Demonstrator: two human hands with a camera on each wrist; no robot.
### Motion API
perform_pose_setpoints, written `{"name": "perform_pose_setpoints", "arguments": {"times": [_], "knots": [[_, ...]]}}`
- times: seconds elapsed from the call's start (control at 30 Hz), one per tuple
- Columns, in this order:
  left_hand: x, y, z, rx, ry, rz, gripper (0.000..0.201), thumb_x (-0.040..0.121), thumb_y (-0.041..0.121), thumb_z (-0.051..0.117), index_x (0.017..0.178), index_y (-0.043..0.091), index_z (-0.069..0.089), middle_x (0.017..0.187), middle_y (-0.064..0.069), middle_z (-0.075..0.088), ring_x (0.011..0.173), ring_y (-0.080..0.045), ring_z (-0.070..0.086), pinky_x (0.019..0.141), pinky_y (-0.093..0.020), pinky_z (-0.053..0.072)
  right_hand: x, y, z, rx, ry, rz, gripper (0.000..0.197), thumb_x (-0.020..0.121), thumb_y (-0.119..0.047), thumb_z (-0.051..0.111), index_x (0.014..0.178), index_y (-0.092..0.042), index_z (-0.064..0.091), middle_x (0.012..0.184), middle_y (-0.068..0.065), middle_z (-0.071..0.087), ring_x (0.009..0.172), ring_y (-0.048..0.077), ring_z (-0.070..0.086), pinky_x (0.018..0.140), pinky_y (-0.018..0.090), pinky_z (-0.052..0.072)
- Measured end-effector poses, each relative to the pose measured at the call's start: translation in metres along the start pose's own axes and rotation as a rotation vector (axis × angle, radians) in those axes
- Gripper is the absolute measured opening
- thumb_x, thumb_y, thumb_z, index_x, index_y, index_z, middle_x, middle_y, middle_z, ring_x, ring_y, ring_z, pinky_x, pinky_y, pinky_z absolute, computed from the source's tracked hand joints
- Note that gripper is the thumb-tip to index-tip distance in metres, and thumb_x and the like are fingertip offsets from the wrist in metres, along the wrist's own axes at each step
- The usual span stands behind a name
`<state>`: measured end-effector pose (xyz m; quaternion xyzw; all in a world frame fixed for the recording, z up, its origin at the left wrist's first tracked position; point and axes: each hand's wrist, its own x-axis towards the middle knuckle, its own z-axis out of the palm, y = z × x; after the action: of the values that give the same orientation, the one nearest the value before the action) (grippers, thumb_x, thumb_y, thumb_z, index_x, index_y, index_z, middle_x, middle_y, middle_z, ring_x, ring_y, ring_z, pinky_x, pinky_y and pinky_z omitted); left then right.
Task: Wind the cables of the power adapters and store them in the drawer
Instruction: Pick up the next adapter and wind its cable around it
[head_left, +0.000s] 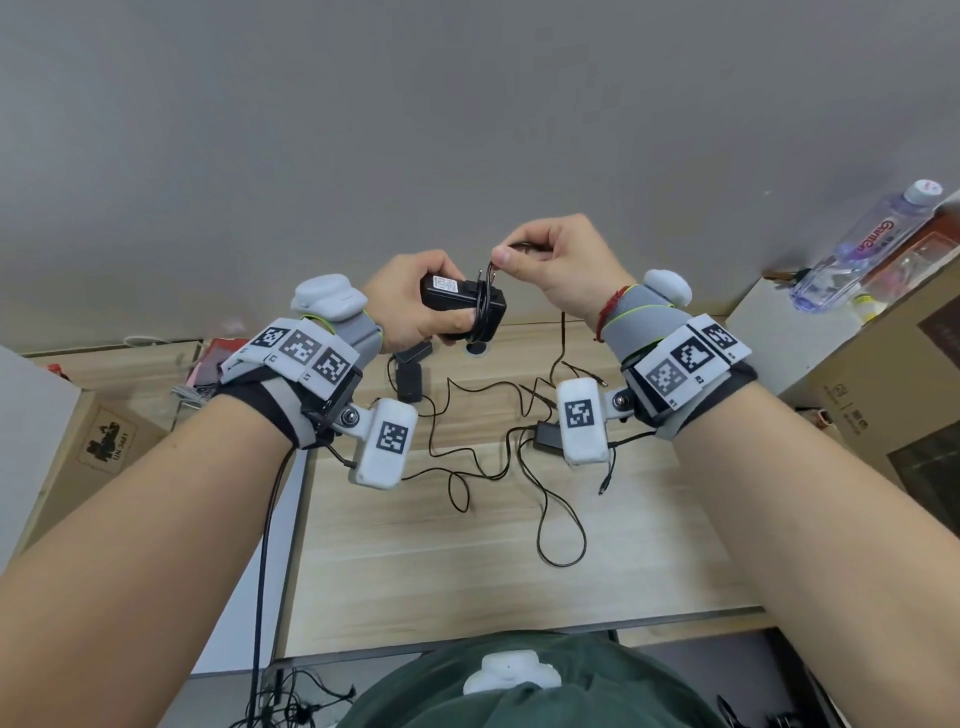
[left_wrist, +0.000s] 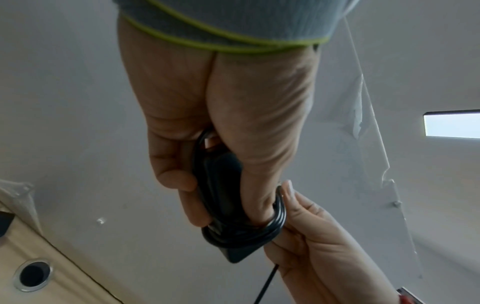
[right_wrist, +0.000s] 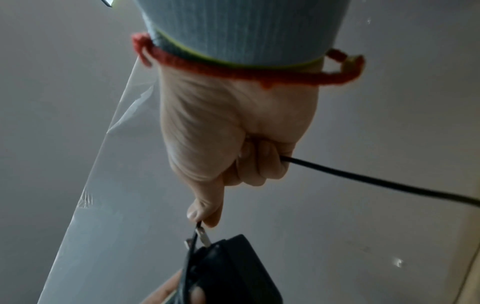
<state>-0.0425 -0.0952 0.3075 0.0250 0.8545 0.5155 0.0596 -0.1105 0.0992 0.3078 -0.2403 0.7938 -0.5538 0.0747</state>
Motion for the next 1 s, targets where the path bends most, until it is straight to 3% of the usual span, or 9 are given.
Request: {"name": "perform_pose_setpoints", "arguments": {"times": [0.2,0.3,0.4,0.47,0.57,0.67,0.77,0.83,1.0], "knots": [[-0.002,0.006,-0.001,-0.019,-0.007,0.065,0.028,0.067,0.024,0.079,0.086,0.02,0.059,0.074,0.004,0.061,0.063,-0.005,0.055,0.065,-0.022,0.051,-0.003,0.013,0.006,0.052,0.021,0.012,0.02,0.096,-0.016,0.063,0.077,-0.021,0.068,0.064,-0.016,0.062,0.06,-0.006,0.052,0.067,0.012,0.042],[-0.002,0.007,0.001,-0.062,0.007,0.08,0.027,0.07,0.02,0.082,0.087,0.021,0.061,0.079,0.0,0.062,0.07,-0.008,0.059,0.076,-0.032,0.057,-0.007,0.02,0.015,0.084,0.001,0.064,0.02,0.098,-0.017,0.058,0.083,-0.017,0.07,0.063,-0.015,0.061,0.057,-0.005,0.048,0.066,0.013,0.04],[-0.003,0.012,0.001,-0.101,0.063,0.087,0.034,0.063,0.036,0.085,0.088,0.025,0.065,0.084,-0.002,0.067,0.08,-0.019,0.065,0.086,-0.046,0.057,-0.013,0.027,0.023,0.056,-0.035,0.116,0.02,0.097,-0.024,0.062,0.089,-0.01,0.074,0.069,-0.011,0.059,0.066,0.001,0.046,0.067,0.019,0.038],[-0.002,0.011,0.0,-0.107,0.112,0.094,0.034,0.062,0.042,0.084,0.087,0.027,0.066,0.086,-0.004,0.07,0.083,-0.024,0.068,0.088,-0.05,0.056,-0.019,0.03,0.03,0.031,-0.068,0.145,0.022,0.095,-0.032,0.062,0.09,-0.016,0.077,0.076,-0.001,0.061,0.073,0.011,0.045,0.07,0.027,0.036],[0.0,0.01,0.001,-0.077,0.209,0.098,0.026,0.067,0.036,0.081,0.085,0.029,0.064,0.08,0.005,0.068,0.074,-0.012,0.064,0.086,-0.045,0.056,-0.026,0.031,0.042,-0.02,-0.112,0.128,0.022,0.094,-0.044,0.058,0.083,-0.038,0.076,0.095,0.023,0.071,0.081,0.03,0.057,0.075,0.033,0.04],[0.004,0.005,-0.002,-0.118,0.289,0.061,0.026,0.066,0.03,0.082,0.084,0.027,0.064,0.078,0.004,0.066,0.071,-0.011,0.062,0.082,-0.043,0.059,-0.027,0.027,0.047,-0.078,-0.137,0.099,0.023,0.087,-0.054,0.054,0.085,-0.044,0.075,0.094,0.03,0.066,0.074,0.02,0.05,0.072,0.033,0.04],[0.007,-0.003,-0.008,-0.06,0.329,0.011,0.026,0.072,0.022,0.085,0.083,0.025,0.061,0.078,0.005,0.064,0.07,-0.011,0.06,0.076,-0.032,0.057,-0.029,0.017,0.043,-0.094,-0.159,0.106,0.019,0.09,-0.045,0.06,0.083,-0.037,0.077,0.072,0.016,0.06,0.071,0.016,0.047,0.069,0.031,0.041],[0.009,-0.008,-0.01,0.044,0.336,-0.018,0.025,0.076,0.019,0.083,0.088,0.022,0.061,0.079,0.008,0.063,0.071,-0.009,0.06,0.07,-0.02,0.051,-0.028,0.011,0.038,-0.115,-0.175,0.109,0.017,0.093,-0.035,0.064,0.086,-0.029,0.077,0.071,0.005,0.055,0.07,0.016,0.046,0.065,0.027,0.042],[0.005,-0.012,-0.014,0.32,0.329,-0.063,0.03,0.074,0.033,0.083,0.095,0.03,0.062,0.085,0.01,0.066,0.076,-0.01,0.061,0.067,-0.022,0.044,-0.025,-0.003,0.029,-0.144,-0.162,0.068,0.016,0.091,-0.03,0.067,0.082,-0.022,0.078,0.061,-0.009,0.058,0.06,0.004,0.047,0.06,0.024,0.043]]}}
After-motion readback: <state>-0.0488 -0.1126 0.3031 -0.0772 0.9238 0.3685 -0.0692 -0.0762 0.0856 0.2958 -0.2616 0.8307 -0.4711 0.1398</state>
